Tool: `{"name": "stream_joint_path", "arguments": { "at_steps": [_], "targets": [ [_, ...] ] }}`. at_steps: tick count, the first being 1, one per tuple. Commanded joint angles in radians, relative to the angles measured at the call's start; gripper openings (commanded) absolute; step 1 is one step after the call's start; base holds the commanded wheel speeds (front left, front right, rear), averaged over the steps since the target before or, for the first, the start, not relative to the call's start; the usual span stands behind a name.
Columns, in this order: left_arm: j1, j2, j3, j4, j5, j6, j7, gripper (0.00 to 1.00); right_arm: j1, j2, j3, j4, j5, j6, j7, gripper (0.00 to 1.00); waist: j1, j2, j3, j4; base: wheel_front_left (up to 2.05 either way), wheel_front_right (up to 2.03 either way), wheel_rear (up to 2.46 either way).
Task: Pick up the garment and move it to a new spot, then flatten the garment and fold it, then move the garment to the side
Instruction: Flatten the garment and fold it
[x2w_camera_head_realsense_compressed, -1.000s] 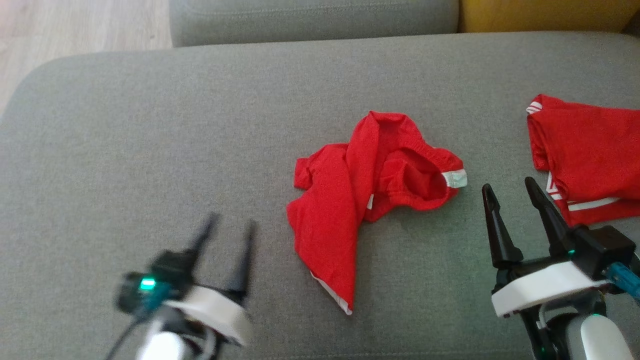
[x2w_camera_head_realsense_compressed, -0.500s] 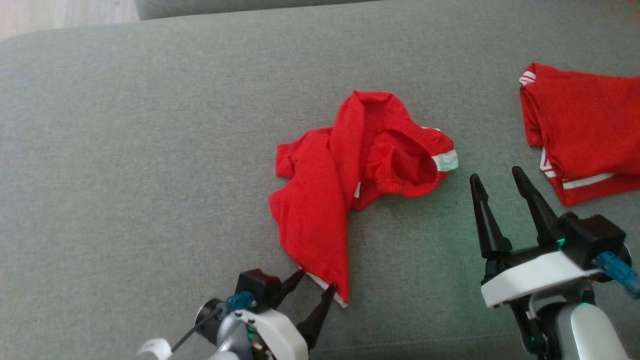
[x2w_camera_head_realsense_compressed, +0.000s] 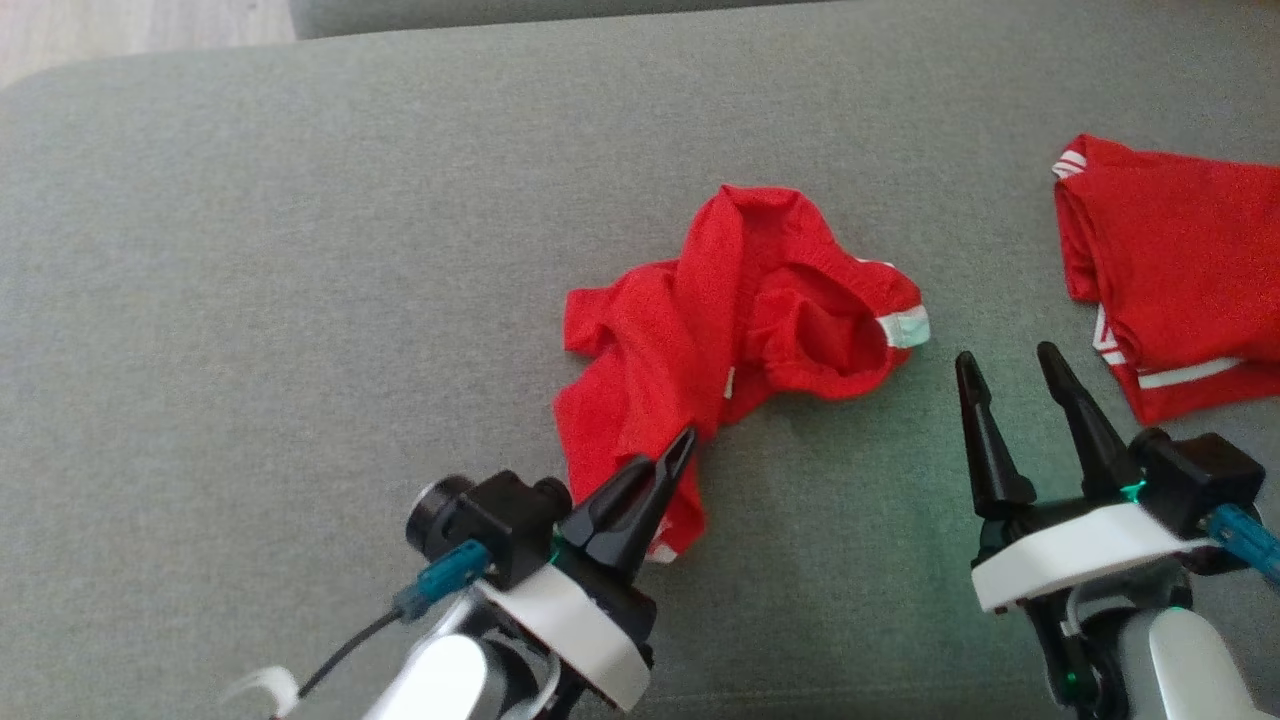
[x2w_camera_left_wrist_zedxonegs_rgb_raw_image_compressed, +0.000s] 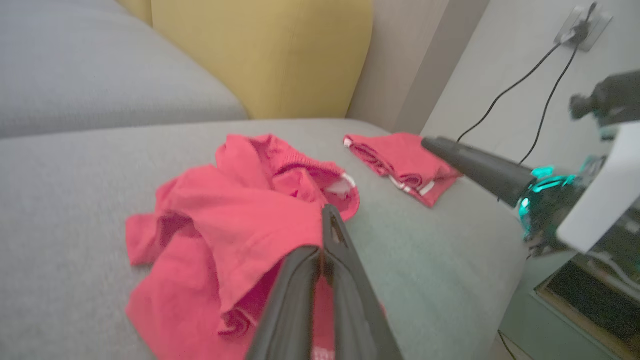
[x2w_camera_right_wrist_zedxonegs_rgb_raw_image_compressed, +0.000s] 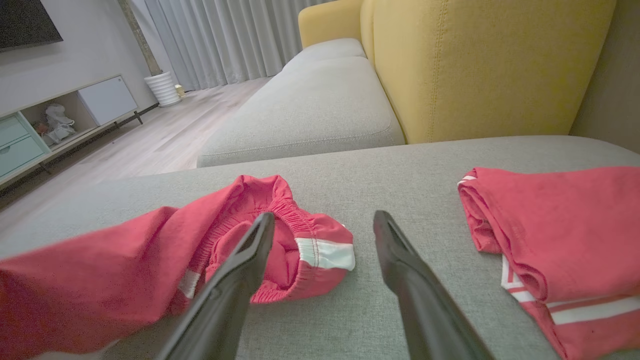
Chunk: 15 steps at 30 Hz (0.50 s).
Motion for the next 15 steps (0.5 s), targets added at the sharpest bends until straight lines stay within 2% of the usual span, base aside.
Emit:
{"name": "stream_joint_path", "arguments": {
  "at_steps": [1, 5, 9, 11, 15],
  "targets": [
    [-0.021, 0.011, 0.025, -0.067, -0.009, -0.007, -0.002, 0.0, -0.035, 0.0, 0.017, -0.03, 0.004, 0.007, -0.008, 1.0, -0.0001, 0.0, -0.009, 0.009, 0.0, 0.0, 0.0],
    [-0.012, 0.048, 0.038, -0.221, -0.005, 0.001, 0.017, 0.0, -0.031, 0.001, 0.004, -0.024, 0.011, 0.007, -0.004, 1.0, -0.0001, 0.0, -0.018, 0.023, 0.0, 0.0, 0.0],
    [-0.002, 0.07, 0.104, -0.309, -0.026, 0.043, 0.037, 0.0, -0.032, 0.001, -0.002, -0.021, 0.022, 0.007, -0.004, 1.0, -0.0001, 0.0, -0.019, 0.027, 0.0, 0.0, 0.0],
    [-0.011, 0.085, 0.178, -0.284, -0.051, 0.079, 0.044, 0.0, -0.035, 0.002, -0.001, -0.023, 0.031, 0.007, -0.003, 1.0, -0.0001, 0.0, -0.013, 0.025, 0.0, 0.0, 0.0],
    [-0.044, 0.097, 0.268, -0.142, -0.094, 0.104, 0.025, 0.0, -0.042, 0.002, 0.009, -0.024, 0.037, 0.007, 0.003, 1.0, -0.0001, 0.0, 0.0, 0.009, 0.0, 0.0, 0.0]
  ]
}}
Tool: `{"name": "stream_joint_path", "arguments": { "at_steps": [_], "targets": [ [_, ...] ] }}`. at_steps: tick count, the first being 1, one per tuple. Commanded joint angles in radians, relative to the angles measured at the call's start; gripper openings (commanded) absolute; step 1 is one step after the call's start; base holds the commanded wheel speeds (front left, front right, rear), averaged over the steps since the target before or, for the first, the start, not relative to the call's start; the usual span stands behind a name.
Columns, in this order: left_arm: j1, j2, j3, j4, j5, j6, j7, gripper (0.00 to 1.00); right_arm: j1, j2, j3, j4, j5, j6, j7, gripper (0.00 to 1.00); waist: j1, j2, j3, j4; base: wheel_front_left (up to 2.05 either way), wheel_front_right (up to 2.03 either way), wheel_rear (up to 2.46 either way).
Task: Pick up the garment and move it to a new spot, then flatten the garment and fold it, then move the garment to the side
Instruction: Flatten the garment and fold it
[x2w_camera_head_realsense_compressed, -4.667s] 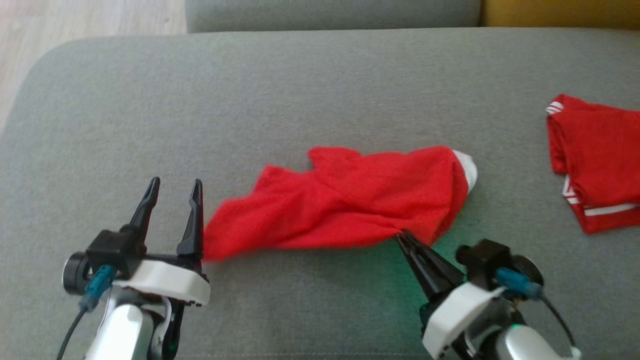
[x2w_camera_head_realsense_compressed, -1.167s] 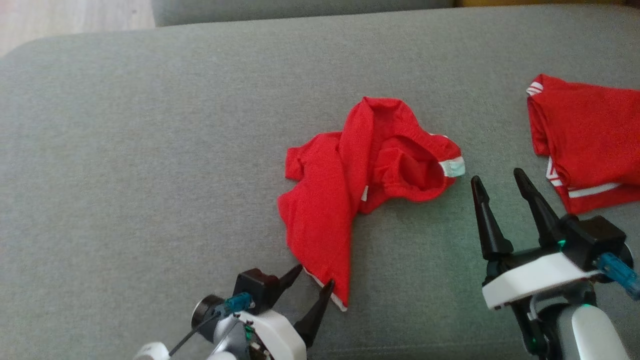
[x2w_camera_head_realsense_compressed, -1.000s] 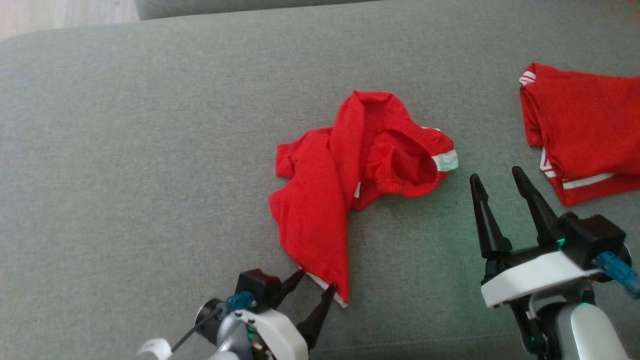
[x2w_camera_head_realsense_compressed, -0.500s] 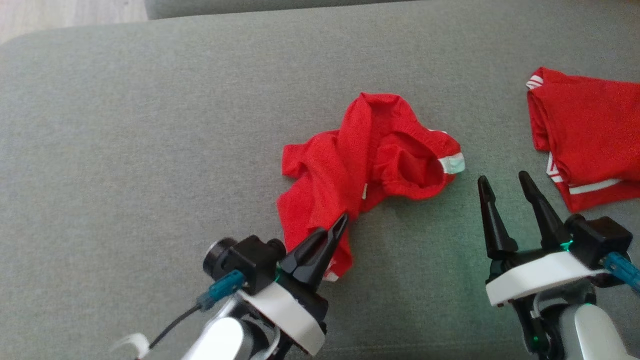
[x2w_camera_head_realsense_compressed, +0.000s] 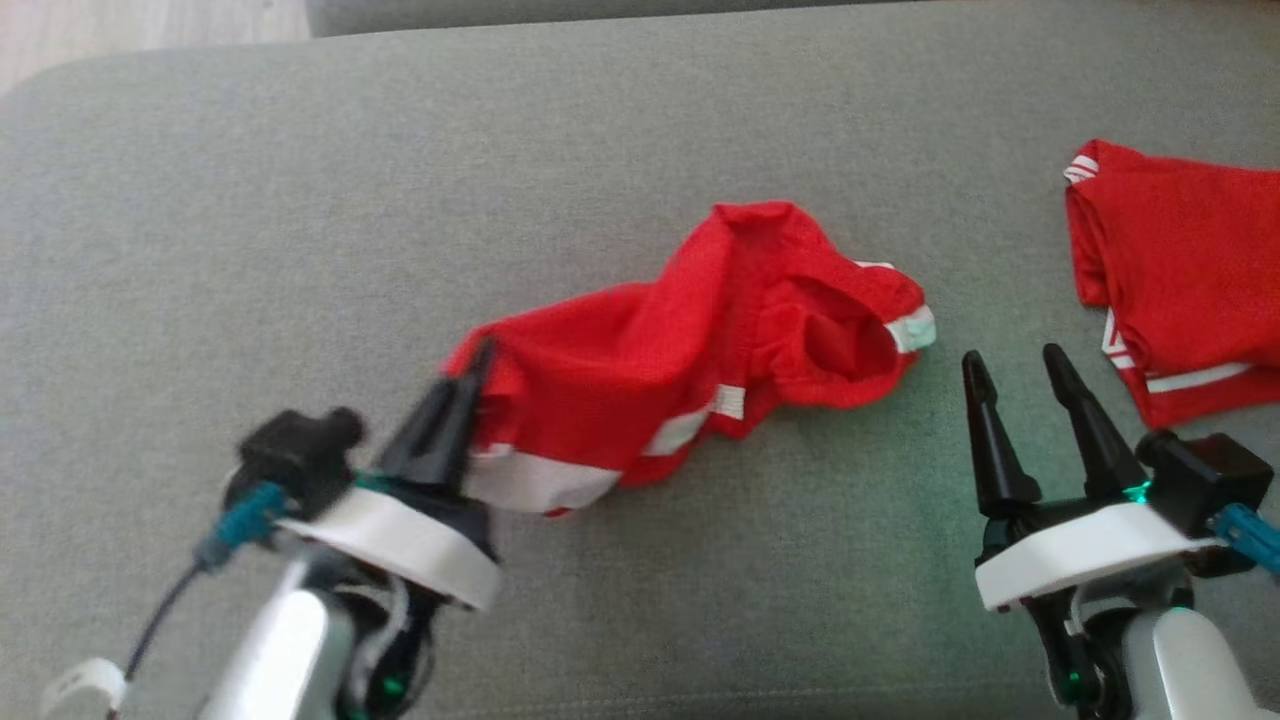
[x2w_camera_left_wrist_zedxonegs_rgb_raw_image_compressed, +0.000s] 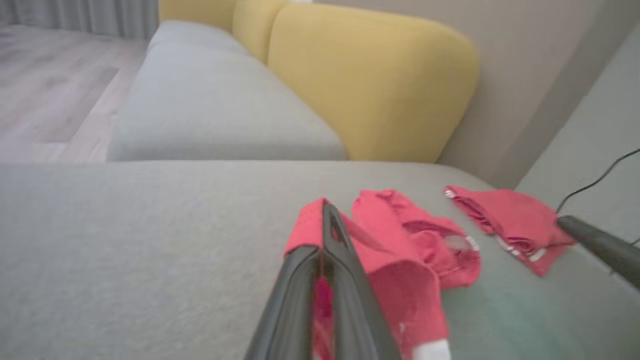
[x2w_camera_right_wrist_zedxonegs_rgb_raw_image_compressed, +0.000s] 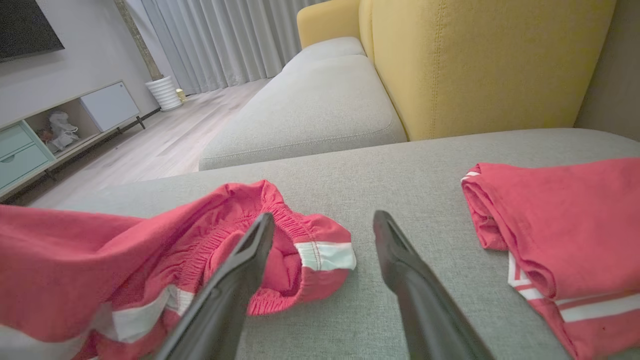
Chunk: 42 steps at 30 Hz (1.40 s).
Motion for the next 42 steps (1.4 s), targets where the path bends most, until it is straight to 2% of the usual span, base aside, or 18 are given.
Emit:
{"name": "stream_joint_path", "arguments": {
  "at_steps": [1, 7, 14, 15, 16, 20, 25, 26, 35, 42],
  "targets": [
    [-0.061, 0.01, 0.054, 0.006, -0.02, 0.004, -0.016, 0.0, -0.045, -0.002, 0.026, -0.034, 0.008, 0.007, 0.003, 1.0, 0.0, -0.0001, 0.009, -0.011, 0.0, 0.0, 0.0],
    [-0.176, 0.01, 0.108, 0.315, -0.031, -0.003, -0.104, 0.0, -0.065, -0.002, 0.03, -0.035, 0.008, 0.007, 0.008, 1.0, 0.0, -0.0001, 0.045, -0.033, 0.0, 0.0, 0.0],
    [-0.304, 0.007, 0.093, 0.605, -0.003, -0.021, -0.153, 0.0, -0.079, -0.002, 0.029, -0.031, -0.001, 0.007, 0.008, 1.0, 0.0, -0.0001, 0.07, -0.038, 0.0, 0.0, 0.0],
    [-0.317, 0.006, 0.09, 0.636, 0.002, -0.021, -0.156, 0.26, -0.082, -0.002, 0.03, -0.03, -0.005, 0.007, 0.007, 1.0, 0.0, -0.0001, 0.071, -0.038, 0.0, 0.0, 0.0],
    [-0.329, 0.007, 0.083, 0.661, 0.013, -0.018, -0.161, 1.0, -0.085, -0.002, 0.031, -0.028, -0.005, 0.007, 0.006, 1.0, 0.0, -0.0001, 0.07, -0.038, 0.0, 0.0, 0.0],
    [-0.348, 0.025, 0.057, 0.725, 0.071, 0.018, -0.183, 1.0, -0.092, -0.002, 0.034, -0.021, -0.017, 0.007, 0.003, 1.0, 0.0, -0.0001, 0.053, -0.031, 0.0, 0.0, 0.0],
    [-0.325, 0.046, 0.07, 0.685, 0.115, 0.077, -0.206, 1.0, -0.096, -0.003, 0.034, -0.016, -0.041, 0.007, -0.005, 1.0, 0.0, -0.0001, 0.017, -0.015, 0.0, 0.0, 0.0],
    [-0.325, 0.046, 0.07, 0.685, 0.115, 0.077, -0.206, 1.0, -0.096, -0.003, 0.034, -0.016, -0.041, 0.007, -0.005, 1.0, 0.0, -0.0001, 0.017, -0.015, 0.0, 0.0, 0.0],
    [-0.136, 0.062, 0.136, 0.335, 0.159, 0.128, -0.208, 1.0, -0.072, -0.023, 0.05, -0.024, -0.076, 0.007, -0.013, 1.0, 0.0, -0.0001, -0.056, 0.006, 0.0, 0.0, 0.0],
    [0.011, 0.07, 0.139, 0.169, 0.171, 0.15, -0.208, 1.0, -0.023, -0.036, 0.07, -0.036, -0.09, 0.007, -0.004, 1.0, 0.0, -0.0001, -0.105, 0.011, 0.0, 0.0, 0.0]
  ]
}}
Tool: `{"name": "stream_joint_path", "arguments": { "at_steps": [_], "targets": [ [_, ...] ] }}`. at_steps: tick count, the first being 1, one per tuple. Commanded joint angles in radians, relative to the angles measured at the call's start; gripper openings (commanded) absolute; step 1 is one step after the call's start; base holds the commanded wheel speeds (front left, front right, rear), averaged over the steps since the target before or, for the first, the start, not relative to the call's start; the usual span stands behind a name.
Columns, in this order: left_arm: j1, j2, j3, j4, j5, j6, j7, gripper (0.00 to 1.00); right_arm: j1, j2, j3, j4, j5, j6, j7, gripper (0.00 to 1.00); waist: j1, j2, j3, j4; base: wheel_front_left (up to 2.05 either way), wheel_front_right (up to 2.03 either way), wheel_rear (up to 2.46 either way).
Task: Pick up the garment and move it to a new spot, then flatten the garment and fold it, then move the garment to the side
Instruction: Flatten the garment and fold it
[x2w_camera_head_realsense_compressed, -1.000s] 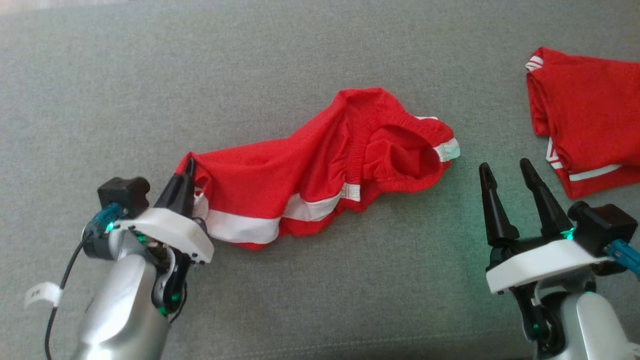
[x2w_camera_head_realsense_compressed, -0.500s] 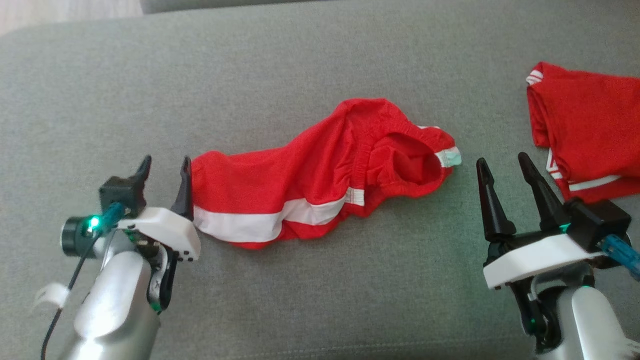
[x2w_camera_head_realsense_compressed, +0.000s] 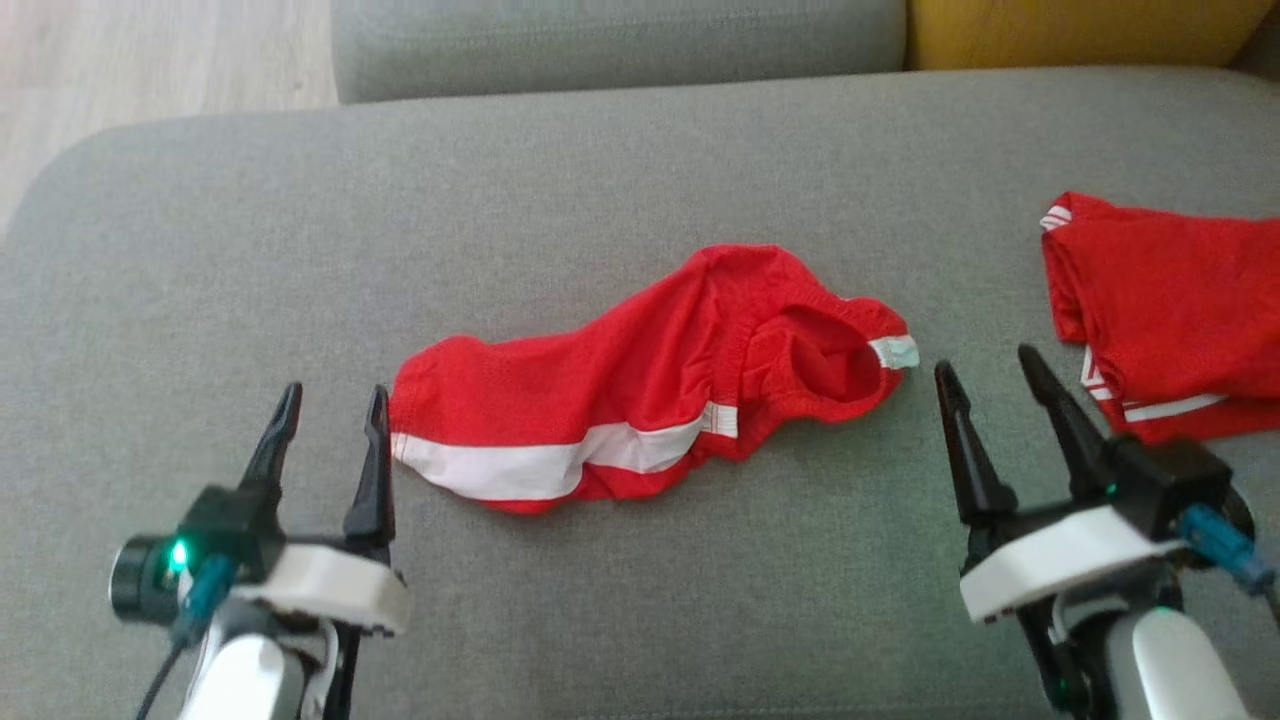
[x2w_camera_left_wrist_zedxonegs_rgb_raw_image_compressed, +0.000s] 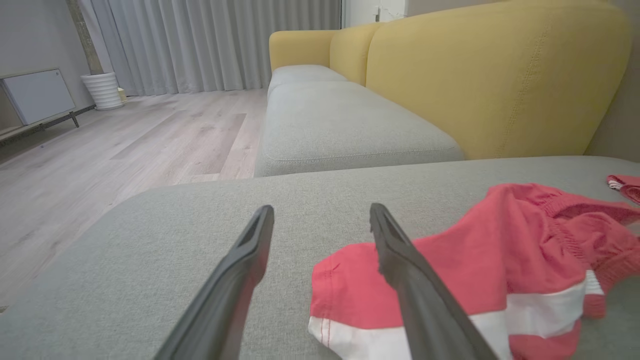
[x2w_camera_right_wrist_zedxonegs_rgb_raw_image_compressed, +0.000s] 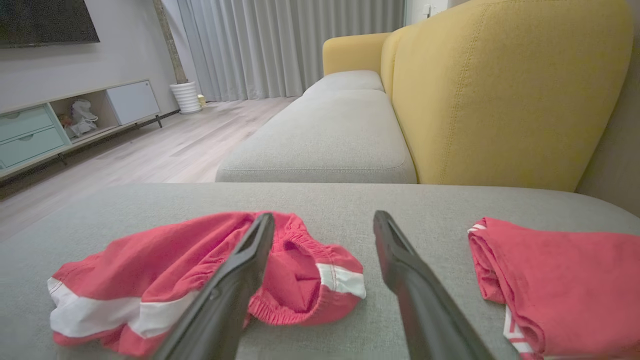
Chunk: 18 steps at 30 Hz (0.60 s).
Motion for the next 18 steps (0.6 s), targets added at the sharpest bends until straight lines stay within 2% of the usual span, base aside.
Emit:
{"name": "stream_joint_path", "arguments": {
  "at_steps": [1, 8, 18],
  "targets": [
    [-0.015, 0.028, 0.042, -0.053, 0.005, 0.011, -0.012, 1.0, -0.004, -0.01, 0.026, -0.041, -0.007, 0.007, 0.002, 1.0, 0.0, 0.0, -0.012, 0.001, 0.0, 0.0, 0.0],
    [0.061, 0.034, 0.036, -0.122, 0.002, 0.034, 0.016, 1.0, 0.033, -0.003, 0.032, -0.059, -0.004, 0.007, 0.013, 1.0, 0.0, 0.0, -0.032, -0.002, 0.0, 0.0, 0.0],
    [0.075, 0.039, 0.029, -0.146, -0.002, 0.044, 0.03, 1.0, 0.037, 0.001, 0.03, -0.068, 0.001, 0.007, 0.022, 1.0, 0.0, 0.0, -0.031, -0.002, 0.0, 0.0, 0.0]
  ]
}}
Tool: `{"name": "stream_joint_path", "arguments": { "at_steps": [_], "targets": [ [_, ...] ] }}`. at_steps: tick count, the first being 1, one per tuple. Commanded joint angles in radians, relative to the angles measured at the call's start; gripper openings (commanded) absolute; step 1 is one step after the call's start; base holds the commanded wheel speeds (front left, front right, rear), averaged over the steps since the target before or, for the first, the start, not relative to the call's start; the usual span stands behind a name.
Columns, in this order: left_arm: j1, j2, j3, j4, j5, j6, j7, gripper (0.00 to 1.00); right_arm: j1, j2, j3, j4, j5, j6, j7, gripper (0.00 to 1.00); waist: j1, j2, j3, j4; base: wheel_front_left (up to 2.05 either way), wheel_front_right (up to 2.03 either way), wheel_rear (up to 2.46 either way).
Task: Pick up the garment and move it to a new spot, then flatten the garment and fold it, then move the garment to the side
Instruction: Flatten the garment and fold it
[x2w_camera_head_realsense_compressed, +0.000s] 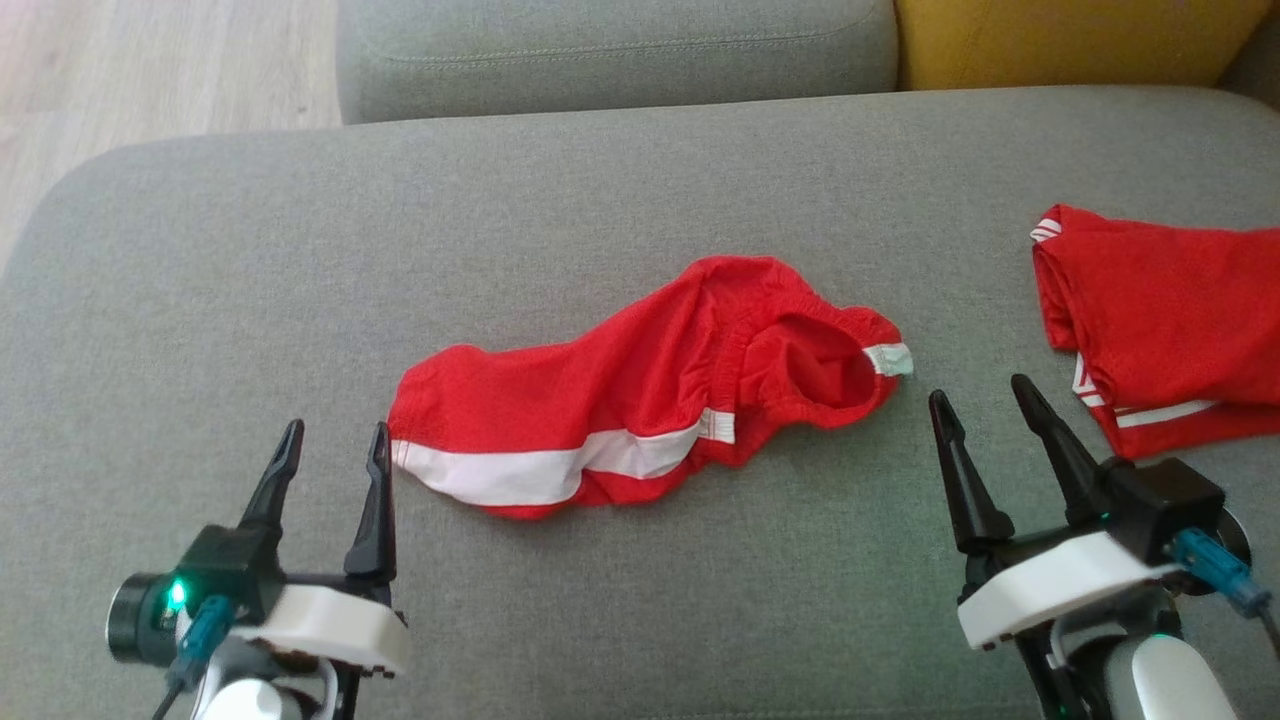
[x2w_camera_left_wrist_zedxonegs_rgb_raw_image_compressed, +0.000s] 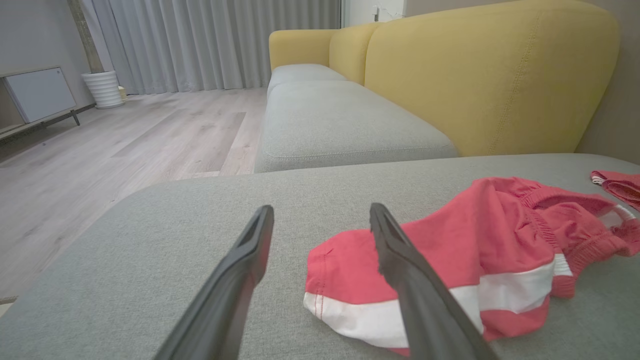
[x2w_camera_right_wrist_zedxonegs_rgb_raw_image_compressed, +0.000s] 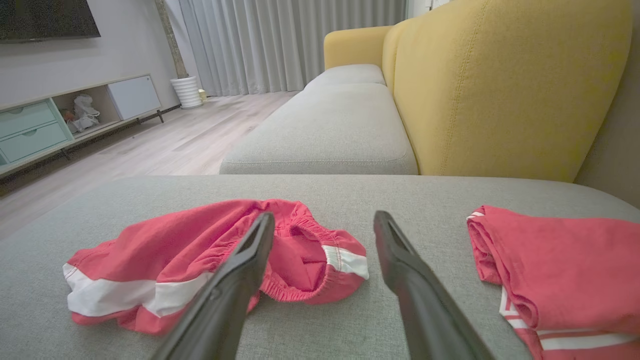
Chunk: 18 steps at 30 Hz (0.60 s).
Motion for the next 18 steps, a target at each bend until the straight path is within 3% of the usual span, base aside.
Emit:
{"name": "stream_joint_path", "arguments": {
  "at_steps": [1, 5, 11, 18],
  "targets": [
    [-0.032, 0.022, 0.033, -0.034, -0.003, 0.011, 0.001, 1.0, -0.022, 0.0, 0.022, -0.039, 0.002, 0.007, 0.0, 1.0, 0.0, -0.0001, 0.001, 0.0, 0.0, 0.0, 0.0],
    [-0.038, 0.021, 0.032, -0.02, -0.017, 0.006, 0.014, 1.0, -0.023, 0.002, 0.018, -0.042, 0.006, 0.007, 0.001, 1.0, 0.0, -0.0001, 0.007, 0.001, 0.0, 0.0, 0.0],
    [-0.101, 0.018, 0.017, 0.071, -0.065, -0.049, 0.065, 1.0, -0.034, 0.006, 0.013, -0.049, 0.009, 0.007, 0.002, 1.0, 0.0, -0.0001, 0.042, 0.007, 0.0, 0.0, 0.0],
    [-0.25, -0.007, 0.01, 0.313, -0.136, -0.129, 0.123, 1.0, -0.072, 0.009, 0.038, -0.039, 0.015, 0.007, -0.004, 1.0, 0.0, -0.0001, 0.116, -0.008, 0.0, 0.0, 0.0]
  ]
}}
